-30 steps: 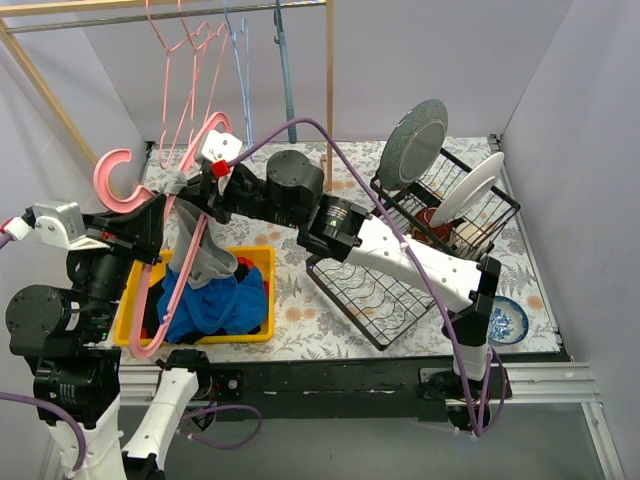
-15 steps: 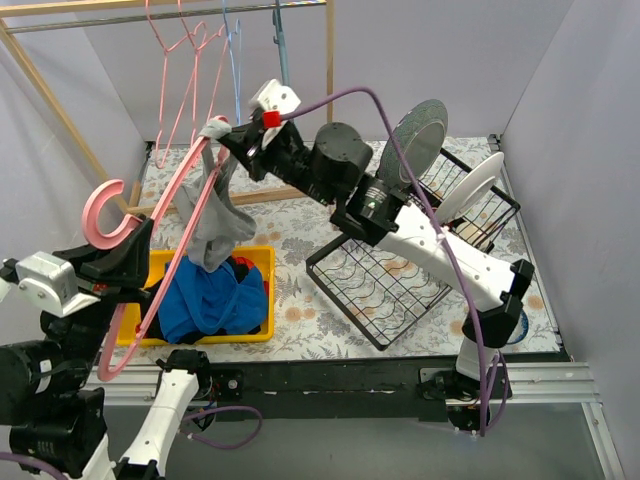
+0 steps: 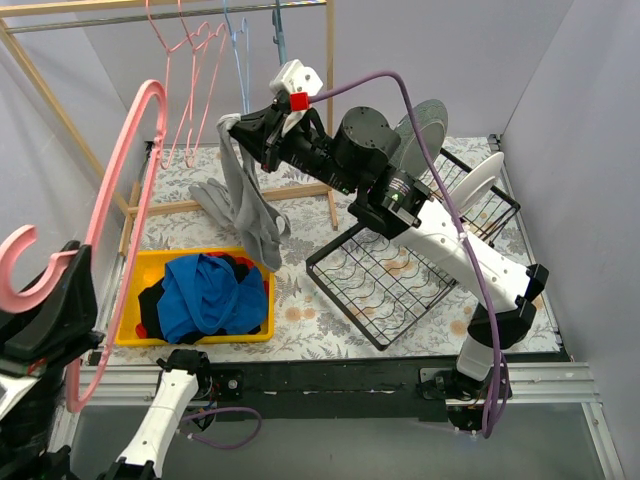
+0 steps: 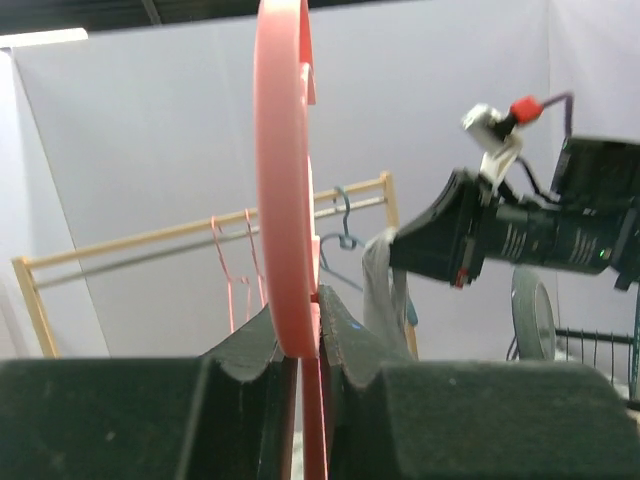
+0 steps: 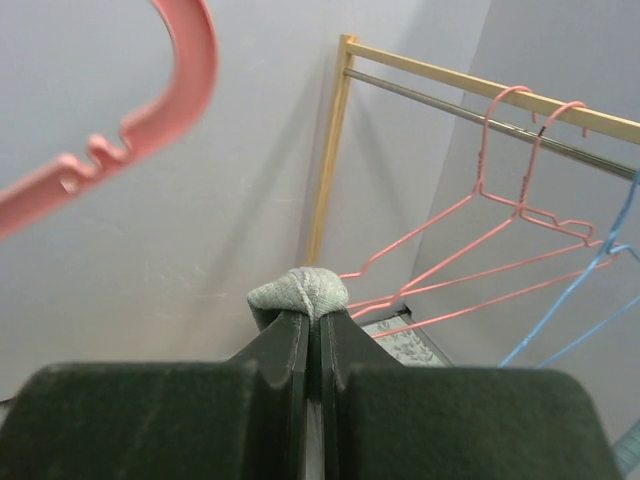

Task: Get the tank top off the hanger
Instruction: Remove the tank top from the hanger, then place the tank top in the bin.

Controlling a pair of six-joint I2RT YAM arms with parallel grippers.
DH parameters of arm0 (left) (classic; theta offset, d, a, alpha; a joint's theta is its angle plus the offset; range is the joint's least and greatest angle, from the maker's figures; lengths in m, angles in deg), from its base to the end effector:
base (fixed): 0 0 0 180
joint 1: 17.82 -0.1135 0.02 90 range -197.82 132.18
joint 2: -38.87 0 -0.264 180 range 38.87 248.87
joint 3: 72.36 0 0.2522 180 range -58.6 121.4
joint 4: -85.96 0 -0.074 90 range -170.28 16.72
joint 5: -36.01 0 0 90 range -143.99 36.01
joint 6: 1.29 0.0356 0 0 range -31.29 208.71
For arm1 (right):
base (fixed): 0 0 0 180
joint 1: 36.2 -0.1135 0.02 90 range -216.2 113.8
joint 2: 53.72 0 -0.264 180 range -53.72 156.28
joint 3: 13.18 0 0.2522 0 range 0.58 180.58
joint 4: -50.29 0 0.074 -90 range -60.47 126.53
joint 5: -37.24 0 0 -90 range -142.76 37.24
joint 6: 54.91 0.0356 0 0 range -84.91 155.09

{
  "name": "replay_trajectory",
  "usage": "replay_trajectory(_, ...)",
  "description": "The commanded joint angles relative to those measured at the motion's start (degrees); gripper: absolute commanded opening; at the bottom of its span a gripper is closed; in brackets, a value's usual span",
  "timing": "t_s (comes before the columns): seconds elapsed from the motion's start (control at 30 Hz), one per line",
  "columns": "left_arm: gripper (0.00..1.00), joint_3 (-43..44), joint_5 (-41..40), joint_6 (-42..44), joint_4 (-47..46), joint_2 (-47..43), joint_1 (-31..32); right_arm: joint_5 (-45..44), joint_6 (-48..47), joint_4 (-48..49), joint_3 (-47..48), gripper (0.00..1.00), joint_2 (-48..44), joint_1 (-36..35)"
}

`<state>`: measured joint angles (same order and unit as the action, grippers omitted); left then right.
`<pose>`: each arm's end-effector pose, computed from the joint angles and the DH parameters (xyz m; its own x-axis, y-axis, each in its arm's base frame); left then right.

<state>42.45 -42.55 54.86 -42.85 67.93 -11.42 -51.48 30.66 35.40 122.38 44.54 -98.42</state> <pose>-0.1025 0.0044 0.5550 0.3169 -0.5849 -0.7466 0.5396 0.7586 -0.3653 0.1670 0.3188 0.5694 0.2462 0.3017 -0.9211 -0.8778 0.4724 -0.0799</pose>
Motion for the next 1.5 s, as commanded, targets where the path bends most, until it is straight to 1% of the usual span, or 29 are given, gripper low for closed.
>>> replay_trajectory(0.0, 0.00, 2.2, -3.8, 0.7, -4.5, 4.1, 0.8, 5.6, 3.4, 0.2, 3.5, 0.01, 0.6, 0.2)
replay_trajectory(0.13, 0.00, 2.3, -10.7, -0.1, -8.8, 7.1, 0.8, 12.4, 5.4, 0.6, 3.8, 0.01, 1.1, -0.4)
replay_trajectory(0.2, 0.00, 2.4, -18.6, 0.3, -10.7, 9.7, 0.8, 15.8, 4.9, 0.6, 6.3, 0.01, 2.4, -1.4)
replay_trajectory(0.27, 0.00, 2.6, -22.8, 0.3, -13.0, 11.4, 0.8, 19.7, 4.6, 4.4, 7.1, 0.01, 2.6, -3.1)
replay_trajectory(0.3, 0.00, 3.0, -25.6, 0.0, -13.3, 13.4, 0.8, 21.1, 2.6, 7.7, 7.4, 0.01, 2.4, -3.9)
replay_trajectory(0.33, 0.00, 5.1, -26.5, -0.3, -12.3, 14.7, 0.8, 24.7, 1.8, 9.9, 7.0, 0.01, 2.1, -4.7)
replay_trajectory(0.37, 0.00, 6.0, -26.9, -1.0, -11.9, 15.7, 0.8, 25.8, 1.3, 12.4, 6.2, 0.01, 1.8, -6.3)
replay_trajectory(0.4, 0.00, 6.5, -27.4, -1.5, -11.9, 16.8, 0.7, 26.4, 0.9, 15.6, 5.1, 0.01, 0.6, -7.2)
replay_trajectory(0.43, 0.00, 6.5, -28.7, -1.8, -12.8, 17.0, 0.8, 26.7, 0.6, 21.4, 2.9, 0.01, 0.1, -8.1)
replay_trajectory(0.53, 0.00, 6.6, -29.6, -2.3, -13.7, 17.9, 0.8, 26.5, -1.3, 31.7, 0.8, 0.01, -1.6, -11.4)
replay_trajectory(0.63, 0.00, 9.0, -30.2, -2.4, -12.4, 19.5, 0.9, 27.9, -0.8, 36.1, 5.0, 0.01, -0.3, -14.4)
replay_trajectory(0.67, 0.00, 9.5, -32.1, -2.5, -12.4, 19.6, 0.9, 27.9, -0.9, 39.5, 5.6, 0.01, 0.1, -14.9)
replay_trajectory(0.73, 0.00, 9.6, -33.3, -3.1, -12.6, 19.5, 0.9, 27.2, -0.5, 42.1, 7.3, 0.01, 1.4, -15.7)
replay_trajectory(0.8, 0.00, 10.6, -34.4, -3.9, -12.3, 19.5, 1.2, 27.0, -1.0, 42.1, 11.2, 0.01, 3.6, -16.1)
replay_trajectory(0.87, 0.00, 11.5, -34.3, -4.4, -11.3, 20.1, 1.4, 24.4, -2.3, 39.9, 11.3, 0.01, 4.4, -16.1)
replay_trajectory(0.93, 0.00, 12.6, -33.9, -4.5, -10.7, 20.3, 1.6, 20.2, -7.1, 35.9, 7.7, 0.01, 3.5, -16.1)
replay_trajectory(0.97, 0.00, 12.9, -33.8, -4.6, -10.7, 20.3, 1.7, 17.9, -8.5, 35.5, 4.2, 0.01, 1.9, -16.1)
replay_trajectory(1.0, 0.00, 13.2, -33.4, -4.7, -10.5, 20.3, 2.0, 15.6, -11.0, 35.1, -1.6, 0.01, 1.2, -16.0)
replay_trajectory(1.03, 0.00, 13.7, -33.4, -5.0, -10.5, 20.4, 2.0, 11.9, -11.7, 34.6, -4.0, 0.01, 1.0, -15.5)
replay_trajectory(1.1, 0.00, 14.8, -33.2, -5.7, -9.9, 21.0, 2.3, 10.6, -10.8, 32.8, -5.7, 0.01, 2.0, -14.0)
replay_trajectory(1.13, 0.00, 15.9, -33.3, -5.9, -9.0, 21.3, 2.3, 10.3, -8.1, 31.5, -5.5, 0.01, 2.8, -12.3)
replay_trajectory(1.2, 0.00, 16.7, -33.5, -6.1, -8.4, 21.9, 2.3, 11.1, -6.7, 30.6, -3.9, 0.01, 6.5, -11.1)
replay_trajectory(1.23, 0.00, 16.9, -33.4, -6.2, -8.2, 22.2, 2.3, 11.5, -6.8, 28.4, -0.2, 0.01, 8.1, -10.6)
replay_trajectory(1.3, 0.00, 16.9, -33.2, -6.6, -8.4, 22.3, 2.3, 12.3, -6.8, 26.0, 6.4, 0.01, 14.6, -10.2)
replay_trajectory(1.33, 0.00, 16.8, -32.9, -6.8, -8.6, 22.3, 2.3, 13.5, -5.3, 25.2, 13.0, 0.01, 17.0, -9.8)
replay_trajectory(1.37, 0.00, 16.7, -32.7, -6.9, -8.7, 22.2, 2.3, 13.6, -4.3, 25.6, 15.4, 0.01, 21.5, -9.4)
replay_trajectory(1.4, 0.00, 16.7, -32.5, -7.4, -8.7, 22.2, 2.3, 13.3, -3.2, 27.0, 16.6, 0.01, 23.1, -9.2)
replay_trajectory(1.43, 0.00, 16.8, -32.4, -7.5, -8.8, 22.1, 2.3, 13.1, -2.2, 28.9, 15.3, 0.01, 24.2, -9.1)
replay_trajectory(1.47, 0.00, 16.6, -32.9, -7.5, -8.9, 22.0, 2.3, 12.8, -0.9, 33.3, 13.6, 0.01, 25.3, -9.1)
